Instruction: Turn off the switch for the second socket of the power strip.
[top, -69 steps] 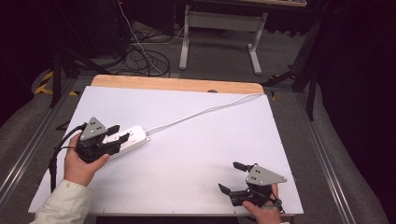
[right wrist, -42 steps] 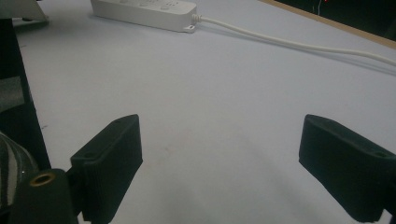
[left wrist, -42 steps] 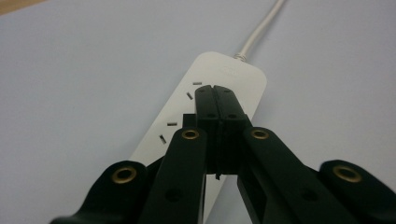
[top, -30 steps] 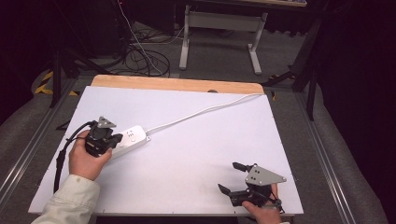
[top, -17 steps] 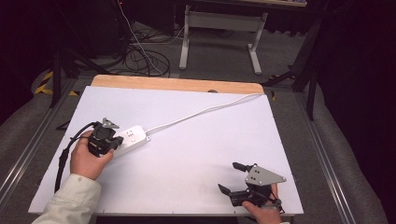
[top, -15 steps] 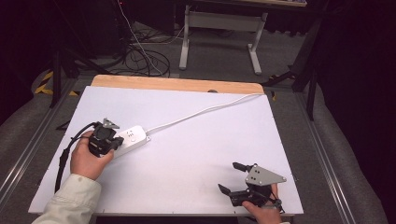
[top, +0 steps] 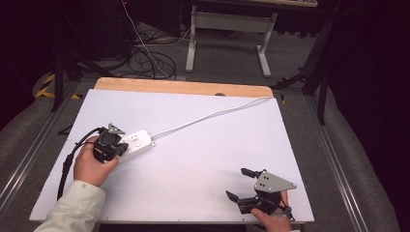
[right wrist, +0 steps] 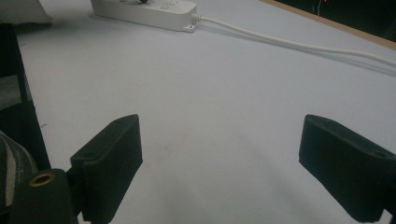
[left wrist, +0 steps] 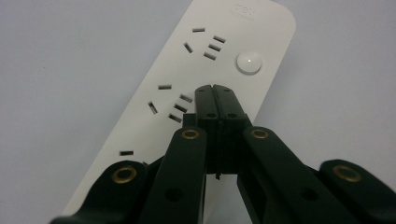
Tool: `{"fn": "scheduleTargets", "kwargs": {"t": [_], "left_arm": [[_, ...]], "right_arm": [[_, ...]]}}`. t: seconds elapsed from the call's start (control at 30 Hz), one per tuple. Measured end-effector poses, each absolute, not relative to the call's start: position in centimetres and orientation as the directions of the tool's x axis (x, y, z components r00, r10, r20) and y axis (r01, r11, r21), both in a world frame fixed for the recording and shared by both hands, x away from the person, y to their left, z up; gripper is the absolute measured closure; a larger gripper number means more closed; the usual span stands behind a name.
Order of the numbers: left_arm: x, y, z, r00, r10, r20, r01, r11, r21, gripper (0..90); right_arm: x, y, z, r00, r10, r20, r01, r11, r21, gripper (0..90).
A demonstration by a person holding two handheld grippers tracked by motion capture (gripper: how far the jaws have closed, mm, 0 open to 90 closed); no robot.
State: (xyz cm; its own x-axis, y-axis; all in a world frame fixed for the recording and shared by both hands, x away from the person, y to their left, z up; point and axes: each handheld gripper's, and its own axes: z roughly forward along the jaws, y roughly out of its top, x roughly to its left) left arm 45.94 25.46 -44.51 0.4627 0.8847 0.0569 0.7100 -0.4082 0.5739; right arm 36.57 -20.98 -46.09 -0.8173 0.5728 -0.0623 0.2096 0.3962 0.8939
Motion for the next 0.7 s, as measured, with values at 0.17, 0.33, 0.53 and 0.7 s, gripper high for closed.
{"fn": "scheduleTargets", "kwargs": {"t": [0.17, 0.33, 0.53, 0.7], "left_arm": [[45.80, 25.11, -44.71, 0.466, 0.880, 0.097, 0.695, -0.431, 0.576, 90.0], [45.68, 25.28, -44.91, 0.461, 0.883, 0.089, 0.687, -0.419, 0.594, 90.0], [45.62, 25.36, -45.00, 0.458, 0.885, 0.083, 0.684, -0.410, 0.603, 90.0], [45.56, 25.44, -45.08, 0.456, 0.887, 0.076, 0.683, -0.403, 0.610, 90.0]], "right_arm": [[36.58, -20.97, -46.10, -0.817, 0.573, -0.061, 0.211, 0.396, 0.894, 13.9], [36.57, -21.02, -46.08, -0.816, 0.575, -0.063, 0.210, 0.396, 0.894, 13.9], [36.57, -20.99, -46.10, -0.817, 0.574, -0.060, 0.212, 0.396, 0.893, 13.9], [36.59, -20.98, -46.12, -0.818, 0.573, -0.059, 0.213, 0.396, 0.894, 13.9]]}}
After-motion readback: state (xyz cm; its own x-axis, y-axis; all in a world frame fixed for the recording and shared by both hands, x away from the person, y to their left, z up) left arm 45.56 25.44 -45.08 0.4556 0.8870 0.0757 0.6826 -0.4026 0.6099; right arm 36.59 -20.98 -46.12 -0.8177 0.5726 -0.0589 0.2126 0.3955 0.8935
